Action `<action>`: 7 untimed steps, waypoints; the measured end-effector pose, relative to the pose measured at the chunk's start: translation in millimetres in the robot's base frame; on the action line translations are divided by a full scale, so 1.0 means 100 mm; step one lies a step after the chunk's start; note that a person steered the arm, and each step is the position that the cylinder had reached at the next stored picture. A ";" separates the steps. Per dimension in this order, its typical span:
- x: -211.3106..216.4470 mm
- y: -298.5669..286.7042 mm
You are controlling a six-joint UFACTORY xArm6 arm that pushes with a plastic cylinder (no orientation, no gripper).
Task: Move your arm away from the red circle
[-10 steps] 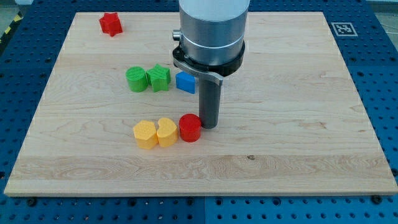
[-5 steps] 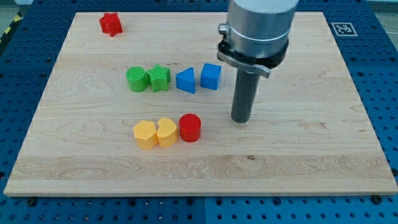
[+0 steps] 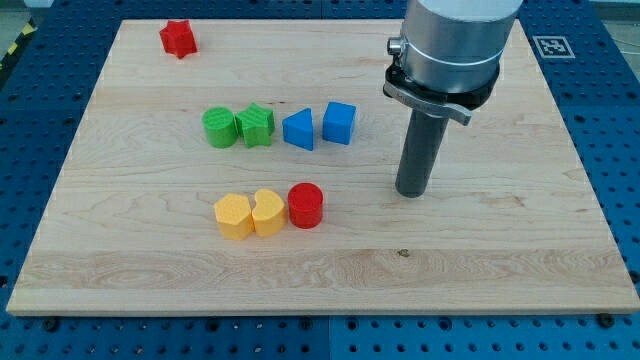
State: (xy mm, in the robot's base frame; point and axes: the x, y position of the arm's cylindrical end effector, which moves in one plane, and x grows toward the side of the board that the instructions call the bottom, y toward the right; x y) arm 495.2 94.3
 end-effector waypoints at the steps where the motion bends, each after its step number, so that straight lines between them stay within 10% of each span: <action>1: 0.00 0.00; 7: -0.23 0.28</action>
